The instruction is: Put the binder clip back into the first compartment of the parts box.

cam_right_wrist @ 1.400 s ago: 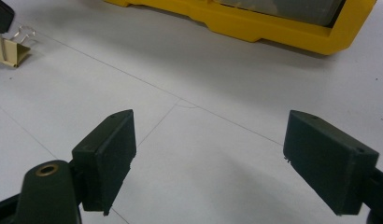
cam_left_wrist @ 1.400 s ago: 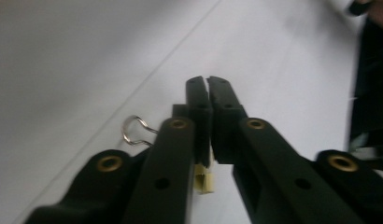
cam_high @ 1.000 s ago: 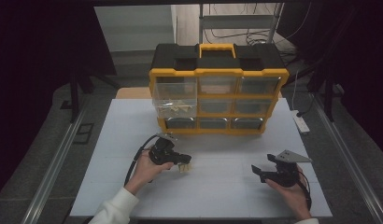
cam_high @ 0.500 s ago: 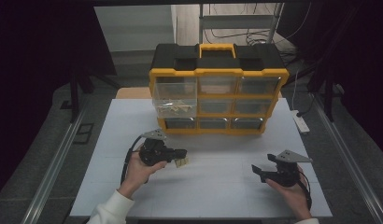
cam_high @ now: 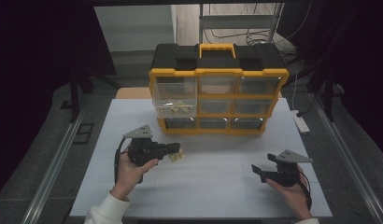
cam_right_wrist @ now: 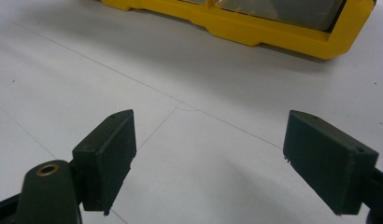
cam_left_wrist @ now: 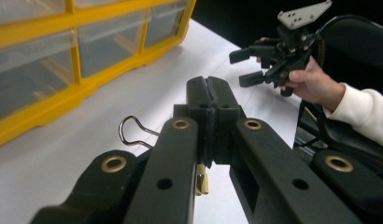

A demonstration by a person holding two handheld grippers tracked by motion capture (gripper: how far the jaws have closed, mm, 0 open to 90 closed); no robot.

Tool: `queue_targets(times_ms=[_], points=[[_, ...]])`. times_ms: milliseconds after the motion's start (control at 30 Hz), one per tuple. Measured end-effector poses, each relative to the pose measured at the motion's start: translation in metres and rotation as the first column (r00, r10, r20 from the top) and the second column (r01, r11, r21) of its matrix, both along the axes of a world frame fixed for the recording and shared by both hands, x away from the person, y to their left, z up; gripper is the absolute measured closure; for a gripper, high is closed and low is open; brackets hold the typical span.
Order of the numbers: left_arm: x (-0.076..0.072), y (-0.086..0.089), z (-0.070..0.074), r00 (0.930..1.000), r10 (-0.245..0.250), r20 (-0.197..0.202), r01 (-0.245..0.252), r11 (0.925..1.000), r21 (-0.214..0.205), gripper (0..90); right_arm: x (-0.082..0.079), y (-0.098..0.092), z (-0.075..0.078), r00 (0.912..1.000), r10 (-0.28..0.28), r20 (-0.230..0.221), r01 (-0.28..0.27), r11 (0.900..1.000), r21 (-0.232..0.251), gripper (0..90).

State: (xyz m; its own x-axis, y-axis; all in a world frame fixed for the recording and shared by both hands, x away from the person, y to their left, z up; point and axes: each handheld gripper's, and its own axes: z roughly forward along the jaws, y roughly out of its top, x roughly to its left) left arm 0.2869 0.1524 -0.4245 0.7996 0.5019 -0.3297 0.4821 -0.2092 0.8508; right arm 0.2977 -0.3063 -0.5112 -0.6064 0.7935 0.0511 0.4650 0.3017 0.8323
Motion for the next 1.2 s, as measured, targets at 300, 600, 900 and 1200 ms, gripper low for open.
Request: queue_targets(times_ms=[300, 600, 900, 1200], points=[[-0.012, 0.017, 0.025, 0.9981, 0.026, 0.056, -0.022, 0.9968, -0.077, 89.5, 0.000, 0.000, 0.000, 1.0000, 0.001, -0.002, -0.001, 1.0000, 0.000, 17.5], [-0.020, 0.032, 0.045, 0.9925, 0.060, 0.106, -0.045, 0.9895, -0.137, 89.5, 0.000, 0.000, 0.000, 1.0000, -0.003, 0.000, 0.003, 1.0000, 0.004, 17.5], [-0.017, 0.034, 0.070, 0.9889, 0.060, 0.136, -0.035, 0.9830, -0.180, 89.5, 0.001, -0.001, 0.000, 1.0000, -0.004, -0.001, 0.004, 1.0000, -0.001, 17.6], [-0.015, 0.042, 0.098, 0.9826, 0.066, 0.174, -0.028, 0.9761, -0.215, 89.3, 0.001, 0.000, 0.000, 1.0000, -0.005, 0.000, 0.005, 0.9999, -0.009, 17.6]])
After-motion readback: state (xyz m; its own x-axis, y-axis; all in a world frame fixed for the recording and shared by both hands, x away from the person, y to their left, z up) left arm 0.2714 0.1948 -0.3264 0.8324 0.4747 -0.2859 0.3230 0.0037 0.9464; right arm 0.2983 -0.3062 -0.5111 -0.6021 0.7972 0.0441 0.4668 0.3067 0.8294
